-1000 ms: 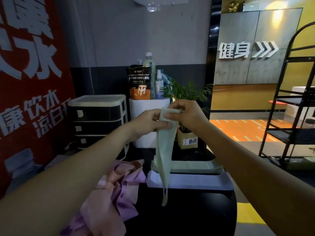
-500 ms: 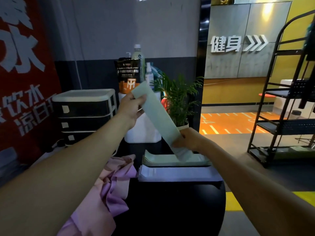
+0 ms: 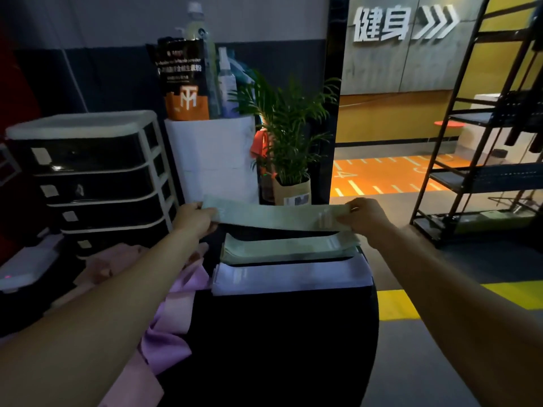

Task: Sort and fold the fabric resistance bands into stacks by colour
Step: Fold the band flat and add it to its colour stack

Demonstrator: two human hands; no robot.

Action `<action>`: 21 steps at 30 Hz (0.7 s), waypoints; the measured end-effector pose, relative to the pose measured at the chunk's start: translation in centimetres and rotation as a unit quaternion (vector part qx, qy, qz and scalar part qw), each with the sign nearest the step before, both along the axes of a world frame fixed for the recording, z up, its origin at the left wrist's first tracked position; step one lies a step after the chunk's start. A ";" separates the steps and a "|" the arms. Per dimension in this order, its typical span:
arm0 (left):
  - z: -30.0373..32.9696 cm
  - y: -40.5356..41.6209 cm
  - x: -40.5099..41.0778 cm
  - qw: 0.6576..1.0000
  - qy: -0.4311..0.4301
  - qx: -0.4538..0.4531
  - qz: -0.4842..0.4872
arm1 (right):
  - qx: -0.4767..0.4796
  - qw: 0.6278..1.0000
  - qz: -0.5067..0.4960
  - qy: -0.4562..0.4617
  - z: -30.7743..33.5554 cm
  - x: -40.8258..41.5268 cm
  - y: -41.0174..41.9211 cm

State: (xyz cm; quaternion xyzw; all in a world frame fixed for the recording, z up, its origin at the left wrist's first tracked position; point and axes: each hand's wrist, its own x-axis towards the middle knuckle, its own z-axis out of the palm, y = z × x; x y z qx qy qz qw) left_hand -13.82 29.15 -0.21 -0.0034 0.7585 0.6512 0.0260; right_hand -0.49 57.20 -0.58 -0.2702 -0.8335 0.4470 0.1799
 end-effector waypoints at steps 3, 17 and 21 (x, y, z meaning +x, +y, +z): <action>-1.8 0.8 -0.7 0.993 0.031 -0.112 -0.005 | 0.000 0.998 -0.061 0.016 -1.3 -0.8 1.1; -4.4 0.3 -0.7 0.933 0.087 -0.345 -0.051 | 0.132 0.988 -0.065 -0.045 -5.1 -1.6 1.2; -4.3 0.4 0.0 0.936 0.099 -0.326 -0.083 | 0.147 0.986 -0.062 -0.051 -5.3 -1.8 1.1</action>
